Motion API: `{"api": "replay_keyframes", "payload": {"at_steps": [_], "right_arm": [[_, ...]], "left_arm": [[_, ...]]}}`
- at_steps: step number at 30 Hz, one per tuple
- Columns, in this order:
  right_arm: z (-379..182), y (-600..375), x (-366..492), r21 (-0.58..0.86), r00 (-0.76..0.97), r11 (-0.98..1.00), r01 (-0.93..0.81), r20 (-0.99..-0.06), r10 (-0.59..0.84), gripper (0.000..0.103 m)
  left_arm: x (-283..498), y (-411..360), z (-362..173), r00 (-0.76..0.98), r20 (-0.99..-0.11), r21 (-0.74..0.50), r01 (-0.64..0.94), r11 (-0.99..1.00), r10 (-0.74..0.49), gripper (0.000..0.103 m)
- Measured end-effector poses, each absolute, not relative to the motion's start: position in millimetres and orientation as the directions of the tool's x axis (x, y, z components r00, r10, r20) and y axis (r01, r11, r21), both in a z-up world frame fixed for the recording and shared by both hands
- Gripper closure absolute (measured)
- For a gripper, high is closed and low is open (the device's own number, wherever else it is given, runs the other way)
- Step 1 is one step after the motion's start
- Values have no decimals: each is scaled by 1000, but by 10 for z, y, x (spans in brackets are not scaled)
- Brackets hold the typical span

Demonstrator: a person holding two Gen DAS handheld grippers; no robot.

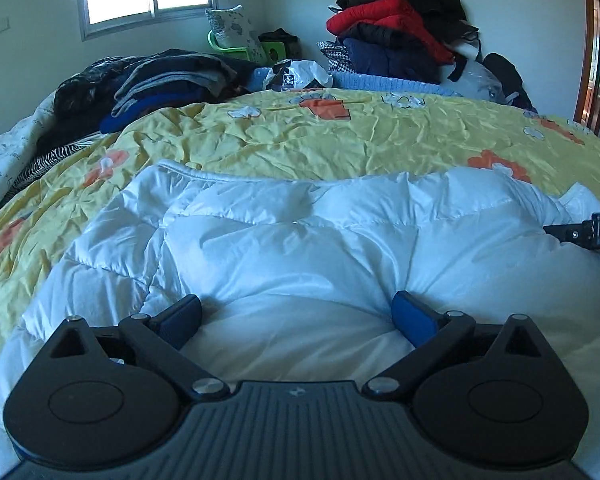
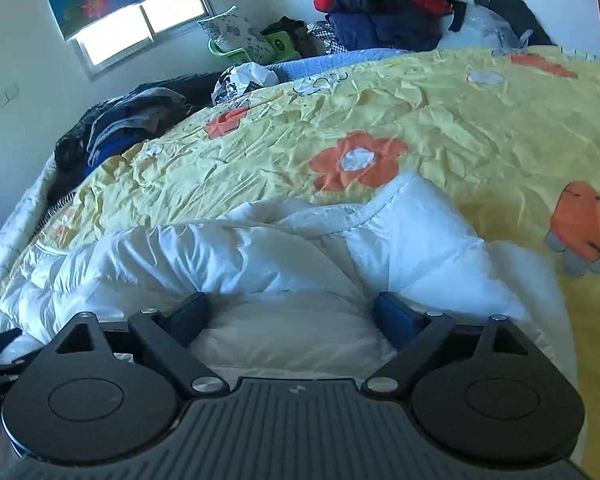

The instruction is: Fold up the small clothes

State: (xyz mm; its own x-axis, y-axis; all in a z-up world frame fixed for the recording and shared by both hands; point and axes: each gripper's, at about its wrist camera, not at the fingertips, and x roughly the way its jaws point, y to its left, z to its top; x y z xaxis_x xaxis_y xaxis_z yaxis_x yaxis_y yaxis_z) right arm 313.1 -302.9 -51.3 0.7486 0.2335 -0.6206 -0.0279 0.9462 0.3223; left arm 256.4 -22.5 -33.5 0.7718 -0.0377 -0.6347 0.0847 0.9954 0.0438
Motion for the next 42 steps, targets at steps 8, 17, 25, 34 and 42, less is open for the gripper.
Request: {"api": "replay_keyframes", "payload": {"at_steps": [8,17,25,34,42], "right_arm": [[-267,-2954,2871,317,829,946,65,-545,126,14],[84,-2682,2480,698,861,686,-207,-204,467,2],[-375,-2459,3001,737,808,667,-103,-330,489,1],[-704,-2408,3048,688,826,706,-167,-293,481,0],[-745,-2441,2969,695,836,691,-199,-249,490,0]], "left_arm": [[2454,-125,-215,772,-634,3,58,998,-43,0],[1476,1230,-156,790,-613,-484,-364,796,-12,0],[1386,1482,-429,744,-668,-550,-485,680,-9,0],[1620,1364,-460,757,-653,-551,-448,704,-30,0],[1738,1261,-491,762,-645,-557,-418,718,-57,63]]}}
